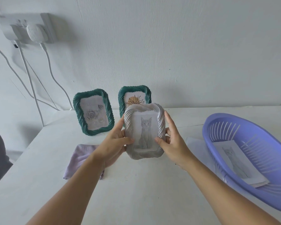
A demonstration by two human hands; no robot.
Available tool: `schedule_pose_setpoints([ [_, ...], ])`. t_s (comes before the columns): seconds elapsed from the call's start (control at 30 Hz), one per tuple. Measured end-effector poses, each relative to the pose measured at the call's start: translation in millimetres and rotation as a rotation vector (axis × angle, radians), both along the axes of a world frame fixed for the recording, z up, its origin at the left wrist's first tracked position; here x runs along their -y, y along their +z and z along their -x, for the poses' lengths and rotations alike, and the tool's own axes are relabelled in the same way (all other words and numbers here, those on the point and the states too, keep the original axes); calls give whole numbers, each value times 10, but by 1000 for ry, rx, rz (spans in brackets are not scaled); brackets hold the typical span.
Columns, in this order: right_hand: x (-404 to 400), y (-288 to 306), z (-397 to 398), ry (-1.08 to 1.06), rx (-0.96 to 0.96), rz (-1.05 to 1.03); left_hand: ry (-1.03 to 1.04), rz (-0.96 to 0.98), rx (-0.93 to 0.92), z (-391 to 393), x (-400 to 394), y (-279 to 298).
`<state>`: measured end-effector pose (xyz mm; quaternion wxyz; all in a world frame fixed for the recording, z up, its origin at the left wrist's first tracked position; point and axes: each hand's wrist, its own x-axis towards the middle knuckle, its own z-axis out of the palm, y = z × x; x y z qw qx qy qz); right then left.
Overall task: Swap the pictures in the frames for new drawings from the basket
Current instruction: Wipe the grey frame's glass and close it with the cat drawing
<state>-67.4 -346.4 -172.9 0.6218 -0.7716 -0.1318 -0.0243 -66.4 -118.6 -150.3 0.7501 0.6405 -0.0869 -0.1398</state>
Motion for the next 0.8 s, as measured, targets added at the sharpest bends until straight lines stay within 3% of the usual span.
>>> schedule_pose_setpoints([
  [0.37, -9, 12, -30, 10, 51, 104, -15, 6, 6, -103, 21, -13],
  [0.67, 327, 570, -326, -217, 209, 447, -120, 28, 114, -553, 355, 438],
  [0.8, 645, 726, -522, -372, 219, 723, -156, 11, 120, -778, 624, 526],
])
